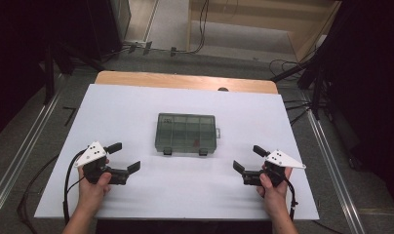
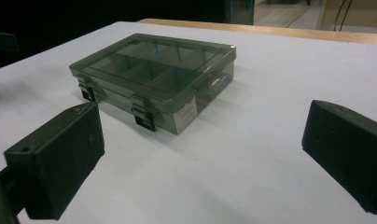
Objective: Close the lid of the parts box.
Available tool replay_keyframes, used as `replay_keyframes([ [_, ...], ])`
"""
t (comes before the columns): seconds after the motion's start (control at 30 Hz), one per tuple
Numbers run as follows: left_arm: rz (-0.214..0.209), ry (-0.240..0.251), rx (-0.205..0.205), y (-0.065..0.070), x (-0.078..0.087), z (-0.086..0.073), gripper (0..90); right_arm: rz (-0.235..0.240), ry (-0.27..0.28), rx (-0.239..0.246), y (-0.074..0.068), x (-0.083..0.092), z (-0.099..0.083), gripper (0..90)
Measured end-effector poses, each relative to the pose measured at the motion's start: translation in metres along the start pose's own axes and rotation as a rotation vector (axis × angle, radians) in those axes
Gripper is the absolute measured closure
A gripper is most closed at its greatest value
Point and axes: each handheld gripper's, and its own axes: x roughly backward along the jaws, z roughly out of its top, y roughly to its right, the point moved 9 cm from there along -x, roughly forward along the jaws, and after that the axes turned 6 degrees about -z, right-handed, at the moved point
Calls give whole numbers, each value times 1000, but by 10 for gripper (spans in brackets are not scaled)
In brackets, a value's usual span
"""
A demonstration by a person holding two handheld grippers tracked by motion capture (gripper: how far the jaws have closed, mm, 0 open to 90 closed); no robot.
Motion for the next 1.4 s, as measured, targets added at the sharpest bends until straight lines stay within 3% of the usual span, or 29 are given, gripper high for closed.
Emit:
replay_keyframes([
  [0.57,39,-9,2,-12,35,-13,0,-66,-4,-10,29,31,-11,0],
  [0.97,74,16,39,-27,60,-15,0,-119,-3,-28,50,52,-19,0],
  [1.13,85,-2,40,-31,67,-20,0,-132,-8,-15,59,61,-22,0],
  [1.3,107,-12,22,-35,74,-22,0,-166,-10,-9,75,71,-26,0],
  [1.4,117,-3,34,-42,78,-23,0,-180,7,-39,83,77,-26,0],
])
